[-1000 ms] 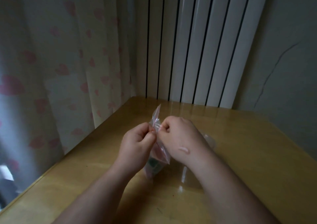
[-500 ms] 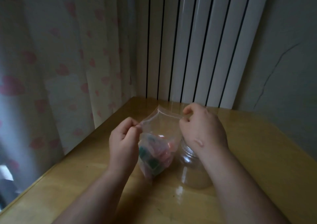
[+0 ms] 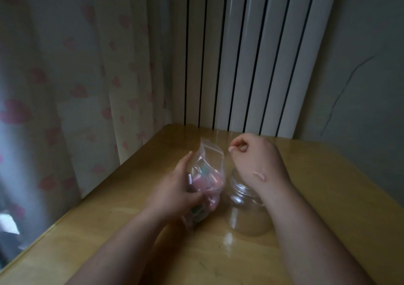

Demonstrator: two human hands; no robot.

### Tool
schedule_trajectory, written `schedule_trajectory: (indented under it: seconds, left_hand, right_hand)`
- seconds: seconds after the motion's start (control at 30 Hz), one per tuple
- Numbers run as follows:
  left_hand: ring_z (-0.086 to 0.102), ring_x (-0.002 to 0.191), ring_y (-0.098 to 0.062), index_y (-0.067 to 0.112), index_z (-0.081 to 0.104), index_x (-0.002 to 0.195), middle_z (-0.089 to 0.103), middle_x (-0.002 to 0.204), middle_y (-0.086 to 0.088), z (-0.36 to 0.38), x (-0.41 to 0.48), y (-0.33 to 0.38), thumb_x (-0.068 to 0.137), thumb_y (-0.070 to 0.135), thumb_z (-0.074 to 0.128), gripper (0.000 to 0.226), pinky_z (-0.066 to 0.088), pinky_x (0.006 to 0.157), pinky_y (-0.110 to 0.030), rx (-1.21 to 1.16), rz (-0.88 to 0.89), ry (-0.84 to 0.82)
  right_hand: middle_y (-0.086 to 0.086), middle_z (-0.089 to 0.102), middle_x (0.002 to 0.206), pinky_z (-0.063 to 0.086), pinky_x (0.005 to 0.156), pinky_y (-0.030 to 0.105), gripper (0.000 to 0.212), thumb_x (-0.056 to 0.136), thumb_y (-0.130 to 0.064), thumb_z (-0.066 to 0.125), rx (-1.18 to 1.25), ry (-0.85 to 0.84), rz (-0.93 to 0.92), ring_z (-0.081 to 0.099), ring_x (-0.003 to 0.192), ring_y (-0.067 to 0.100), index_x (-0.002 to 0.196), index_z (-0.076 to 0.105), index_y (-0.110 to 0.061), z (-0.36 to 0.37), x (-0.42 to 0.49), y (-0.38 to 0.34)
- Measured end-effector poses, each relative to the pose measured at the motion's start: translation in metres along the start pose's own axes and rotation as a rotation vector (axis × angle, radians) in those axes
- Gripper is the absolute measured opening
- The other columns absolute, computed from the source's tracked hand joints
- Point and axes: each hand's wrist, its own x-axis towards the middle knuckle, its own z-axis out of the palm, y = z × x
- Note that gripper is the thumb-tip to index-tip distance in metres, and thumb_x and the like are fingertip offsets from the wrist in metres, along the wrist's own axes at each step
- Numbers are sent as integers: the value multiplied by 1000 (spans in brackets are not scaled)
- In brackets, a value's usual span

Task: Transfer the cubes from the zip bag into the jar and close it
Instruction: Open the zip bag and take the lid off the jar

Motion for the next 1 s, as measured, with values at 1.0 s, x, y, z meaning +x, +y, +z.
schedule_trajectory:
  seconds: [1.0]
  left_hand:
    - [48,130,-13,37,23,150,53,141,7,62,-11,26,50,76,75,119,45,105,-39,-49,194,-99]
  right_hand:
    - [-12,66,97,37,64,11,22,81,-33,77,218,125,176,60,91,7,100,67,-29,12,-34,51]
